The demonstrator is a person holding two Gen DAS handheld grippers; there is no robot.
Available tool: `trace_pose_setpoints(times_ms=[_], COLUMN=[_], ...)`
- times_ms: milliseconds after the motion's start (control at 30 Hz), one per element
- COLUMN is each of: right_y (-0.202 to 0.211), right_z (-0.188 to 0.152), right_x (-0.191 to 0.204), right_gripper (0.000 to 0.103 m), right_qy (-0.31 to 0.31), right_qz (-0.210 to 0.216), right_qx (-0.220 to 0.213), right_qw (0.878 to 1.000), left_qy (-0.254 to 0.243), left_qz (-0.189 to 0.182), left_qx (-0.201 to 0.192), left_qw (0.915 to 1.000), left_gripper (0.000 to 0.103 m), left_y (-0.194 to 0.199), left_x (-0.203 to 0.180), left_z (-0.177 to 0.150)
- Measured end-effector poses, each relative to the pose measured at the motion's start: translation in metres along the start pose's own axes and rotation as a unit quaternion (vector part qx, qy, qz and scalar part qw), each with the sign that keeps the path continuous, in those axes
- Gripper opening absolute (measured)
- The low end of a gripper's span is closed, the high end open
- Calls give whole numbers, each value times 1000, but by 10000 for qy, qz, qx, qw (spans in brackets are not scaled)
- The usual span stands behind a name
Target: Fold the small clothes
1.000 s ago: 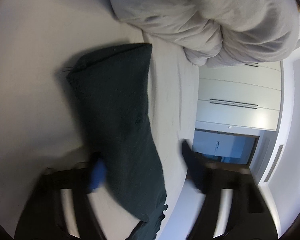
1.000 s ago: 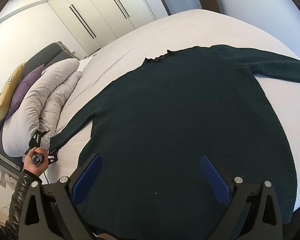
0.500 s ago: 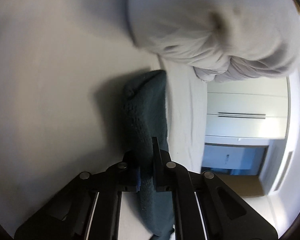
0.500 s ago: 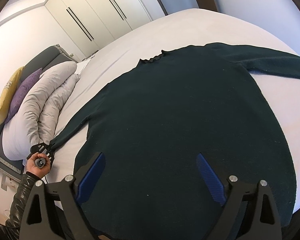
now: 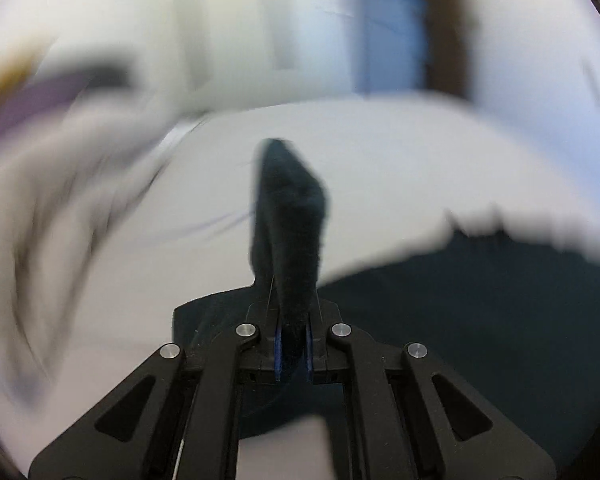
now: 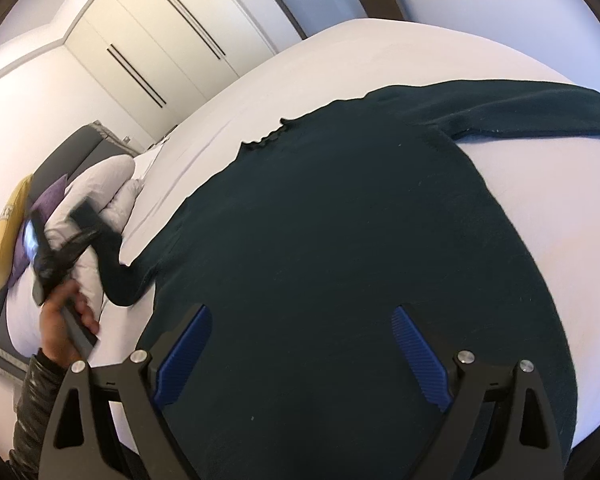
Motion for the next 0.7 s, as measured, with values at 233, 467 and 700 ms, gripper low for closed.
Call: trace_pose_setpoints(times_ms=[233, 467, 700], right_y=[-14, -87, -170], right_z=[35, 91, 117], right_x=[-7, 11, 63], right_gripper=[94, 92, 82], right_qy=[-5, -227, -487], right_qz=[366, 1481, 2413], right_qx=[137, 1147, 2305], right_qw=[9992, 9820, 9414], left_qy=[-1842, -2233, -2270], left_qz=[702, 1046, 1057], left_qx=[383, -23, -217], left_qw=[9796, 9691, 9679], left_gripper=[6, 6, 6], left_y=[-30, -34, -28], left_x=[-107, -126, -136], left_z=[-69, -103, -109])
Point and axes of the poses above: each gripper's, at about its wrist camera, not at the fingertips, and y roughly against the way its jaws point, x to its left, z to its top, the point moved 5 cm from there along -y, roughly the way its jaws point, and after that the axes turned 12 degrees about x, right-handed, at the moved point
